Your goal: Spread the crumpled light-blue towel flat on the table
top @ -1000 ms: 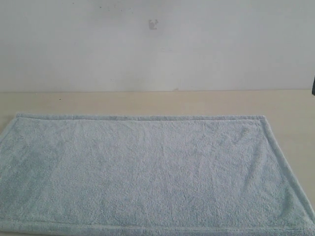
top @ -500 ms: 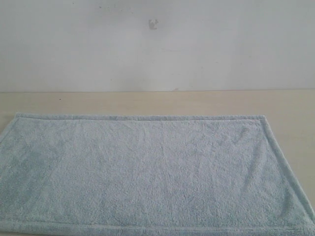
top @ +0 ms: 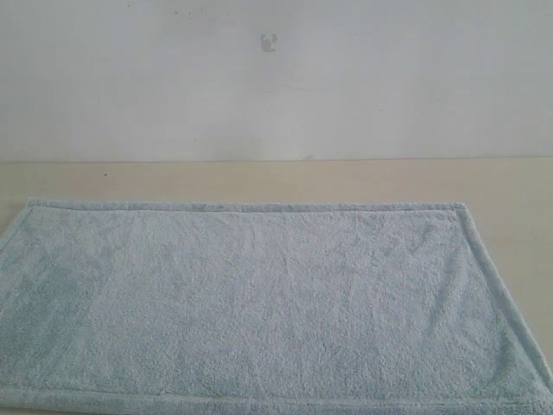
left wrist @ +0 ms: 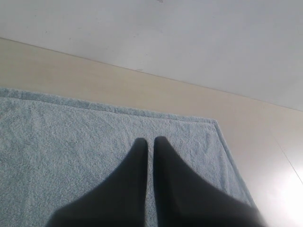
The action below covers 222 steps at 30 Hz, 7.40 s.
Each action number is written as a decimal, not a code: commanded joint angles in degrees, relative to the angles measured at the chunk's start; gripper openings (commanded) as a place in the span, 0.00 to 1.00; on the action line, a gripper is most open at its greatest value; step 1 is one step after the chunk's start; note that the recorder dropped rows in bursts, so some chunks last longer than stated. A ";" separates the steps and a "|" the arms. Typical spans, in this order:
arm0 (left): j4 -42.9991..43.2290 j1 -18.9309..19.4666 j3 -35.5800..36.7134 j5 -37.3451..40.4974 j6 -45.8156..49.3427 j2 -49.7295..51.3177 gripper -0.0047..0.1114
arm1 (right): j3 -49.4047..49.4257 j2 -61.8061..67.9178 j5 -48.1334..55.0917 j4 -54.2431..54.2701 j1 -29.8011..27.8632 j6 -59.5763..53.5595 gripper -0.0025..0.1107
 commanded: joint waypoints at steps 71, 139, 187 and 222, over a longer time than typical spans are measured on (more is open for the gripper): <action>-0.73 -0.14 0.32 -0.01 0.32 -0.29 0.07 | 19.57 -32.08 1.44 -3.51 -7.71 10.78 0.02; 34.54 -8.00 24.21 -35.97 -20.41 -49.92 0.07 | 19.57 -32.08 2.24 -3.46 -7.57 10.78 0.02; 67.84 -8.00 43.14 -48.94 -62.78 -57.68 0.07 | 19.57 -32.08 2.24 -3.46 -7.57 10.78 0.02; 67.84 -8.11 44.86 -45.90 -49.82 -57.68 0.07 | 19.57 -32.08 2.24 -3.46 -7.57 10.78 0.02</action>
